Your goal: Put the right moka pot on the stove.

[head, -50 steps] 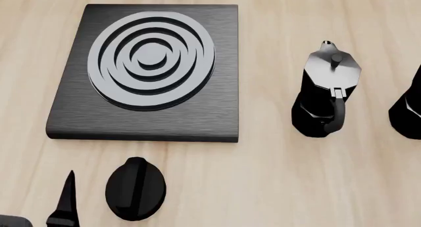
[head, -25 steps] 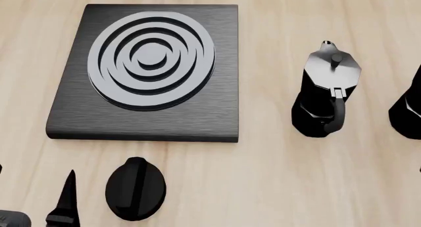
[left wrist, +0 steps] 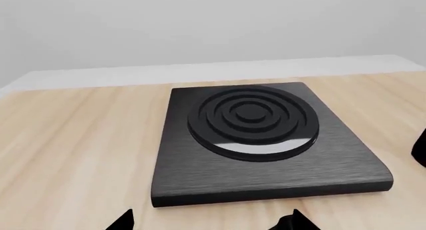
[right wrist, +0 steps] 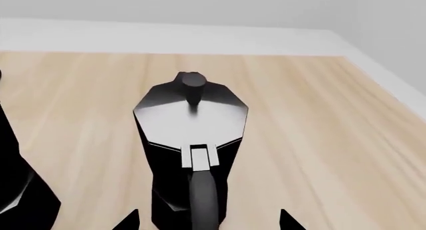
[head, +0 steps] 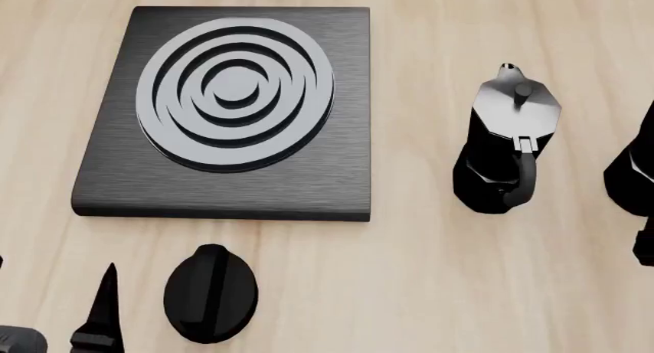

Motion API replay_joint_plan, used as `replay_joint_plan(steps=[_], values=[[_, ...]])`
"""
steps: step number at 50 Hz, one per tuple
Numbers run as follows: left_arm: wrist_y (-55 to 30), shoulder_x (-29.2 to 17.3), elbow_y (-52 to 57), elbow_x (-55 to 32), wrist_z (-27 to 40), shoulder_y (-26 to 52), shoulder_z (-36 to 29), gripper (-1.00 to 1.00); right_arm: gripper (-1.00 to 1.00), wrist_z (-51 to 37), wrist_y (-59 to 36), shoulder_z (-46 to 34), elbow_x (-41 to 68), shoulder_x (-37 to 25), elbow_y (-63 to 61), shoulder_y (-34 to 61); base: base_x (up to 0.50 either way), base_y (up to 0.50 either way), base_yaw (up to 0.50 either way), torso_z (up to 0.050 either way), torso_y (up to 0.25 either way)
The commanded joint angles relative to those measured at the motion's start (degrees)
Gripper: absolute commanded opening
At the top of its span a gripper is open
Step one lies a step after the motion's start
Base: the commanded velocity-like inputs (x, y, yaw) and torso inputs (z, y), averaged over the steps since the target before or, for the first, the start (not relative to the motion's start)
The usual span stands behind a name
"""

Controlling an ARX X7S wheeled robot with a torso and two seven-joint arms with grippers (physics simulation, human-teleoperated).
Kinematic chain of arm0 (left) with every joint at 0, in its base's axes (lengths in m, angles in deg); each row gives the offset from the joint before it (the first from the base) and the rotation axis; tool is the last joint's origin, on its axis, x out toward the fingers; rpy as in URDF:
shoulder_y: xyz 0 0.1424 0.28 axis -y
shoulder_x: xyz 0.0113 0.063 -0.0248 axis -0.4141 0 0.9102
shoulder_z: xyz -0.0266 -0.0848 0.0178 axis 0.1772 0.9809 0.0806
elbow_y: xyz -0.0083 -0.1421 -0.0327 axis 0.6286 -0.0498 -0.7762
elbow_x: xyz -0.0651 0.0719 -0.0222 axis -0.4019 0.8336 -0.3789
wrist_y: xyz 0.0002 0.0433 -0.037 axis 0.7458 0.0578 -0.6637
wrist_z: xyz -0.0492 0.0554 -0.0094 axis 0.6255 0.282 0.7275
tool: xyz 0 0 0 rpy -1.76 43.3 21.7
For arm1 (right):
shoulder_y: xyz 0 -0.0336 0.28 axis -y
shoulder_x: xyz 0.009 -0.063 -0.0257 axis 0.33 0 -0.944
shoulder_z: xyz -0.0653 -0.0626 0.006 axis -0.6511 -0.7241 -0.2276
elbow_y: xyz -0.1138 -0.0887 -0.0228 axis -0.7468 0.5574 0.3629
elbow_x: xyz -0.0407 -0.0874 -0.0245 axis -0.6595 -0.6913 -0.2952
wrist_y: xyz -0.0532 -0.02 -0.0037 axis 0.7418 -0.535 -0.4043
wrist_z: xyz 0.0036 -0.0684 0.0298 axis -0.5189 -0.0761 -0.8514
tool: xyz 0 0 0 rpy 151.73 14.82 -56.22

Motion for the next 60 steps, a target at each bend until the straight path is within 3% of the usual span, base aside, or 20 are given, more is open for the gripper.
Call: replay_joint_plan(steps=[1, 11, 12, 27, 38, 48, 60], values=[[0.47, -0.10, -0.14, 0.05, 0.03, -0.08, -0.15, 1.00, 1.00, 1.33, 2.15, -2.80, -2.35, 1.58, 5.17, 3.50, 0.00, 0.00, 0.00, 0.000, 0.000], [0.65, -0.24, -0.18, -0.09, 0.08, -0.05, -0.20, 1.00, 1.00, 1.66, 2.66, -3.55, -2.92, 2.13, 6.74, 4.72, 0.00, 0.00, 0.00, 0.000, 0.000], [0.79, -0.25, -0.22, 0.04, 0.06, -0.19, -0.30, 1.00, -1.00, 1.25, 2.83, -3.30, -2.95, 2.23, 6.86, 4.61, 0.00, 0.00, 0.00, 0.000, 0.000], [0.62, -0.41, -0.28, -0.15, 0.33, 0.15, -0.51, 1.00, -1.00, 0.31, 1.08, -1.84, -1.23, 1.20, 1.94, 2.50, 0.00, 0.00, 0.00, 0.000, 0.000], [0.33, -0.65, 0.23, -0.49, 0.67, 0.17, -0.48, 1.00, -1.00, -2.60, -3.94, 1.73, 2.67, -1.27, -9.15, -1.80, 0.00, 0.00, 0.00, 0.000, 0.000], [1.04, -0.77, 0.12, -0.49, 0.59, -0.22, -0.47, 1.00, -1.00, -8.37, -11.68, 7.29, 7.80, -4.27, -22.46, -7.76, 0.00, 0.00, 0.00, 0.000, 0.000], [1.44, -0.83, 0.11, -1.38, 0.53, -0.37, 0.08, 1.00, -1.00, -14.46, -21.94, 19.26, 17.74, -7.89, -40.28, -16.62, 0.00, 0.00, 0.00, 0.000, 0.000]])
